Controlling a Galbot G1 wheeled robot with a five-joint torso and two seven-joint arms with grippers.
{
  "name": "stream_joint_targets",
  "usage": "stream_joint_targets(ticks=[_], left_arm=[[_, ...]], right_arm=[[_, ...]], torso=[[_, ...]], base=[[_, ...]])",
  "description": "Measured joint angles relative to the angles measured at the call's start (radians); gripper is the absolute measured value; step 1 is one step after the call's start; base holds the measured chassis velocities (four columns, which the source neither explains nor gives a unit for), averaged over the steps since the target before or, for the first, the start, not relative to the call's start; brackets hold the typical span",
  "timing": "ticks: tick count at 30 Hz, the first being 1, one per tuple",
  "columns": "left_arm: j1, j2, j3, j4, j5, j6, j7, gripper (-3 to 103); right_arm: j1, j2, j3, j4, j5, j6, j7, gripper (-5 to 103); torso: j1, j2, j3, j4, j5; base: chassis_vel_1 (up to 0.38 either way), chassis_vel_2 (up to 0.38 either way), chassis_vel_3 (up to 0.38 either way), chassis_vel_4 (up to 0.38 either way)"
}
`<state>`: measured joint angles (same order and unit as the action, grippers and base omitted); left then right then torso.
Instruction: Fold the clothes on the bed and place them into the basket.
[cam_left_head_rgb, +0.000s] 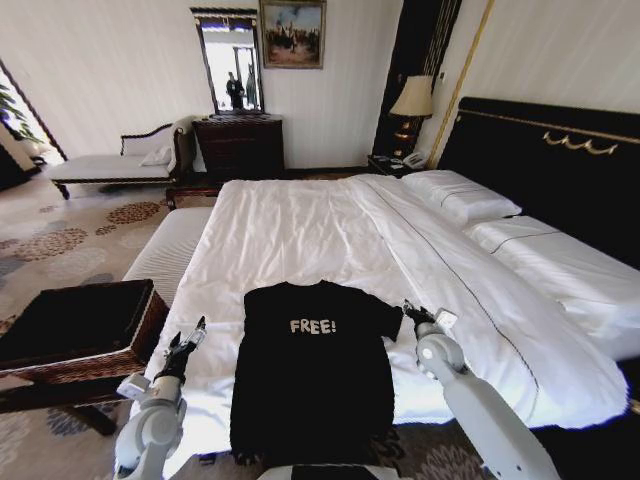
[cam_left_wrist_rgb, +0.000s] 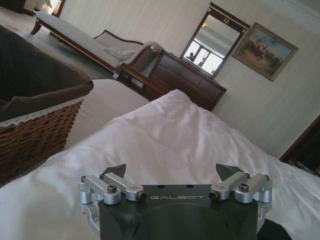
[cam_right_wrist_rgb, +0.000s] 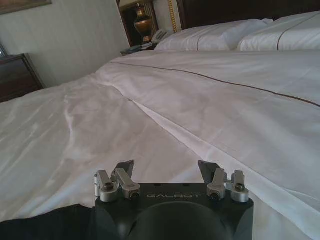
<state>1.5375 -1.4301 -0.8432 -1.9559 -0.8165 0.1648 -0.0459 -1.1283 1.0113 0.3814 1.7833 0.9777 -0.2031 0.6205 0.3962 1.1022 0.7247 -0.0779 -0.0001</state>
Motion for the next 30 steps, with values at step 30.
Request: stream_joint_targets(ticks=[30], left_arm=[[0.028,-0.072,0.289,0.031,0.043,0.007,0.053,100]], right_arm=[[-0.053,0.095,0.035,0.004,-0.117,0.061,-0.036,100]], torso=[[0.0,0.0,0.0,0.0001,0.0001]], base=[[0.0,0.0,0.0,0.0]])
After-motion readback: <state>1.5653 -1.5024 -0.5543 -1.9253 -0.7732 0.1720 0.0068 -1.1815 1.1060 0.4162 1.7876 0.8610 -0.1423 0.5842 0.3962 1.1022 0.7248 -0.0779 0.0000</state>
